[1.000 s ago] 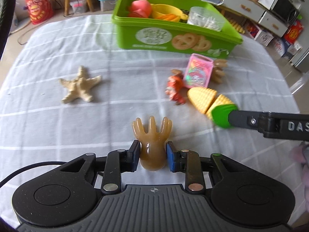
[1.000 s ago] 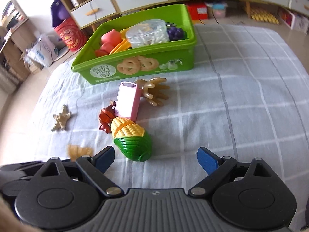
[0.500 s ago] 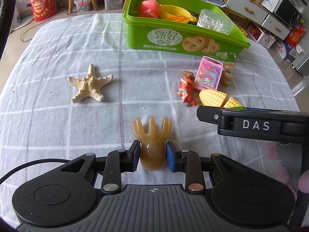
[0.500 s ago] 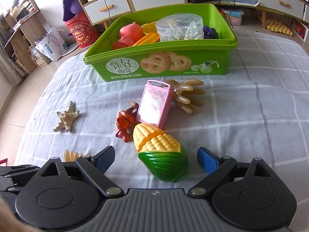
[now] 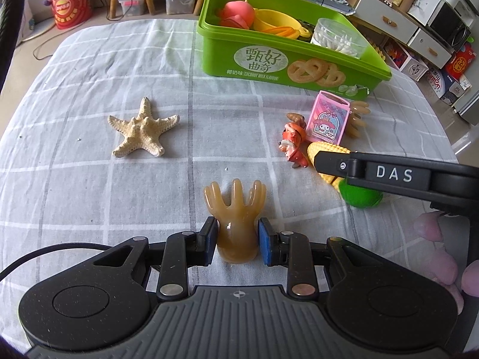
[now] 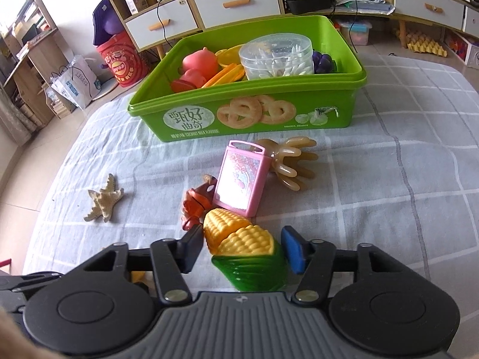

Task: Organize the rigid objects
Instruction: 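Close the right tool on the yellow-green corn toy while the left tool holds the hand toy, then carry the hand toy with the left tool while the right tool carries the corn to the bin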

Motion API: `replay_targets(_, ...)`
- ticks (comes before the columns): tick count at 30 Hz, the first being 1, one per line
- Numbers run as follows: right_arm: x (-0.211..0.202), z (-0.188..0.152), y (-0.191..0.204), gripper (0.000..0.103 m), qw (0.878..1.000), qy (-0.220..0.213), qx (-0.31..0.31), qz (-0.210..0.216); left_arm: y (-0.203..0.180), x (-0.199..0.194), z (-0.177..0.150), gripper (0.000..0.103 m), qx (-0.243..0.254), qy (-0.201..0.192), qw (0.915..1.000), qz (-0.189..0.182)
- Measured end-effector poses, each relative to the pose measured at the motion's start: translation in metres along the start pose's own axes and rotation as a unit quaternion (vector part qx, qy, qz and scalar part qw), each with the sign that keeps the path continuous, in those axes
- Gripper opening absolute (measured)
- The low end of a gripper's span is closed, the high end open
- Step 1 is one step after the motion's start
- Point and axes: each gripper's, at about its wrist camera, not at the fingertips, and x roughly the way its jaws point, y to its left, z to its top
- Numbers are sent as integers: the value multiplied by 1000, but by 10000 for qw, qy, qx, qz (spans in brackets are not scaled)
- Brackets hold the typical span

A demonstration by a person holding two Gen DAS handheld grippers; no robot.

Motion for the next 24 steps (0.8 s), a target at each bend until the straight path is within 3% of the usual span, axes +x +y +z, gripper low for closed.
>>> replay_targets(9,-4,2,1,22,9999,23,110,61,1,1,1,34,-26,-1,10000,-31)
replay_targets(16,-12,-1,-5,22,9970,488,560,209,6,0,2,34,-104,-10,9999,-78)
replay_targets(24,-29,1,-9,22,9972,394,531,339,12,-3,3,33,-227,-64,9996,-122)
